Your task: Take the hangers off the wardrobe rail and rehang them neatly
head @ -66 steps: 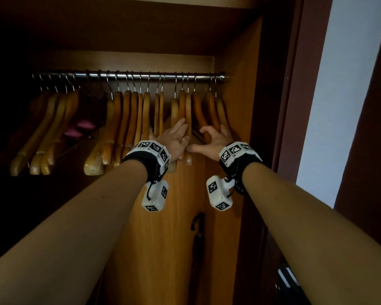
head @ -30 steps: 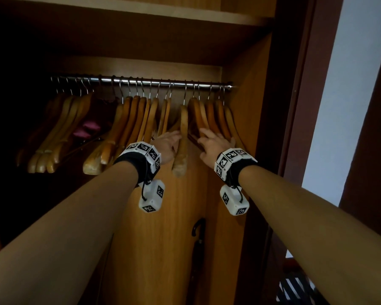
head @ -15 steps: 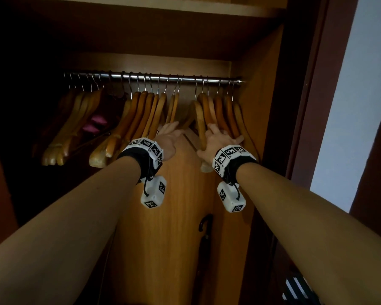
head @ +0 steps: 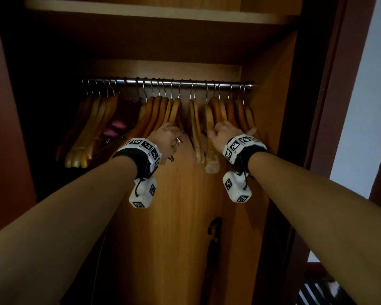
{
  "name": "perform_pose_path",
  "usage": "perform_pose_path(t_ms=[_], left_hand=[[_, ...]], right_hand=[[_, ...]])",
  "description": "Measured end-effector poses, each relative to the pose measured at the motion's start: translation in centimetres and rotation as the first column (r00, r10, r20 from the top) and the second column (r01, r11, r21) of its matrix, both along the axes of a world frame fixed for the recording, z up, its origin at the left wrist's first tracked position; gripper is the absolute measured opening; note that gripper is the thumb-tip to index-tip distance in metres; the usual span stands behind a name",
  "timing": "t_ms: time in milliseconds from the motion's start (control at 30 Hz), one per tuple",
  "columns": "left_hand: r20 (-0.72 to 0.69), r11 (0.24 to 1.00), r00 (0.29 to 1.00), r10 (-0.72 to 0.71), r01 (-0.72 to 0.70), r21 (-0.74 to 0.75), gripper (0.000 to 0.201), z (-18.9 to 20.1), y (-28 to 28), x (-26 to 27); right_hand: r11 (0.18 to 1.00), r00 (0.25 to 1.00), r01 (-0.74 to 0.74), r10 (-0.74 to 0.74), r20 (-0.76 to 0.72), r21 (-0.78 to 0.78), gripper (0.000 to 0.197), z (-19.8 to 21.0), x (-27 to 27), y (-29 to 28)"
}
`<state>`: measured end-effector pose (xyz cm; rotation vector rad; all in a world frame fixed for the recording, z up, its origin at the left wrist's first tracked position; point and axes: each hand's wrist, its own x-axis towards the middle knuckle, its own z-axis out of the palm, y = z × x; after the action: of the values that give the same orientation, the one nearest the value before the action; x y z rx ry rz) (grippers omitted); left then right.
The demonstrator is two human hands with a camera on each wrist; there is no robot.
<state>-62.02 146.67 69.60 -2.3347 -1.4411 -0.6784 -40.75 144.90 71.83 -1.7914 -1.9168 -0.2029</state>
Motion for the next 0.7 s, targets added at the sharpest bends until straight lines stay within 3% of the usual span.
perform_pose_path(t_ms=[67, 233, 367, 533, 700], left_hand=[[-0.108, 0.999, 0.994, 0.036, -0.039, -0.028, 0.041, 0.2, 0.1, -1.2], [-0.105, 0.997, 0.994, -0.013, 0.004, -0.080, 0.048, 0.3, 0.4, -2.7], [-0.048, 0.998, 0.999, 0.000, -0.003, -0.056, 0.059, -0.2, 0.9, -4.2], [-0.007, 0.995, 0.996, -0.093, 0.093, -0.027, 0.043, -0.5, 1.1, -5.5], [-0.111, 0.997, 0.994, -0.019, 0.010, -0.080, 0.043, -0.3, 1.0, -6.0]], right_hand=[[0.999, 1.000, -0.006, 0.006, -0.001, 0.035, 0.047, 0.3, -0.7, 0.1], [0.954, 0.934, -0.253, 0.198, 0.296, 0.161, 0.044, -1.1, -3.6, 1.0], [0.931, 0.907, -0.343, 0.294, 0.300, 0.124, 0.044, -1.8, -5.7, 1.8], [0.909, 0.859, -0.404, 0.341, 0.382, 0.097, 0.050, -2.3, -6.8, 2.2], [0.907, 0.856, -0.412, 0.354, 0.376, 0.083, 0.042, -1.8, -8.6, 2.5]])
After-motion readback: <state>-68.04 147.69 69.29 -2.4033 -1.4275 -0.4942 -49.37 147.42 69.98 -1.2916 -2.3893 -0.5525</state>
